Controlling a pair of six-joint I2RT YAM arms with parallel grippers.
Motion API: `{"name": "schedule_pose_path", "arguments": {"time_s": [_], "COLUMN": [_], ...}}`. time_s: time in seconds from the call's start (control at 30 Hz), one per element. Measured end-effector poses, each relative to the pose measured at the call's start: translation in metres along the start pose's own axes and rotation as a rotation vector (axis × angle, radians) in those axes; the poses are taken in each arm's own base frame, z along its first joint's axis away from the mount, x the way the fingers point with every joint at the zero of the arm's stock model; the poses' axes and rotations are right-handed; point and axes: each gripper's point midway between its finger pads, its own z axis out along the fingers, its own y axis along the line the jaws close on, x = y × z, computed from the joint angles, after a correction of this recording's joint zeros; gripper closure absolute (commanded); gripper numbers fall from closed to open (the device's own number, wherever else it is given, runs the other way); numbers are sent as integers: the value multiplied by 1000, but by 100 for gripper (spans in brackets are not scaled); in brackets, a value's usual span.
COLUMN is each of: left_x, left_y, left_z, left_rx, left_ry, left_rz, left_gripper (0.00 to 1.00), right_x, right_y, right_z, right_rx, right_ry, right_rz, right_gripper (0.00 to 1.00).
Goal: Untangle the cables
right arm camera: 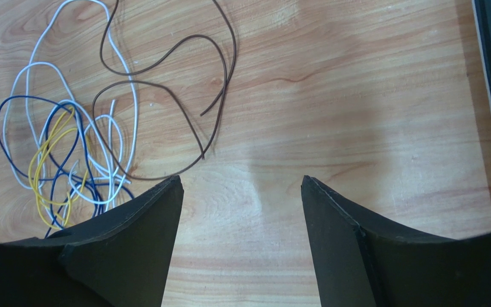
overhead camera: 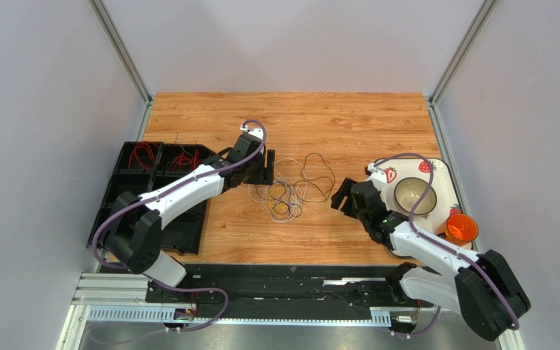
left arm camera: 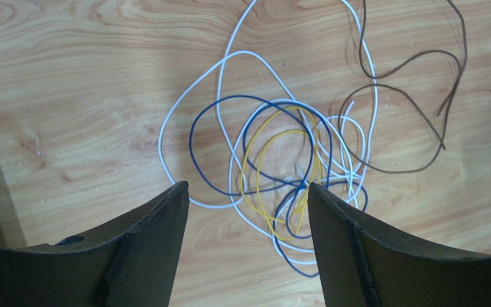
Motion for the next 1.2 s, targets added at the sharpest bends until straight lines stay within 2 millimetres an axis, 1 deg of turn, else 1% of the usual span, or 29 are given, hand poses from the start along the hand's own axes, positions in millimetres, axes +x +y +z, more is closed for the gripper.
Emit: {"name": "schedule_pose_path", "arguments": {"time_s": [0.07,0.1,0.13,0.3,0.43,0.53,0.6,0.73,0.87,0.93,0.97,1.2], "left_x": [-2,-1,0,7,3,-1,-2,8,17,18,19,22], "left_y": [0,2,5,18,26,28,32,46,56,58,59,52], "left_z": [9,13,16,29,37,45,52,59,65,68,70,71], "left_rx": [-12,-25,-42,-121,-186,-215,-233,-271,-285,-281,-278,-243], "left_ry": [3,3,6,28,35,52,68,121,180,198,206,232], "left_rz": [5,5,6,4,-23,-47,-64,-96,-135,-148,-153,-153], "left_gripper": [24,25,28,33,35,37,41,41,50,53,57,56], "right_x": [-1,-2,-4,-13,-14,-11,-9,-6,-3,-2,-1,1], "right_y": [0,2,5,24,33,33,32,32,31,30,30,30], "right_z": [6,9,11,19,28,28,29,30,31,31,32,32], "right_rx": [8,6,2,-30,-31,-30,-30,-24,-20,-18,-17,-18], "right_ry": [24,33,38,60,89,106,115,131,145,149,152,160], "right_rz": [-8,-14,-23,-60,-81,-89,-93,-100,-104,-105,-105,-106], "right_gripper": [28,28,28,30,30,30,30,31,31,31,31,31]}}
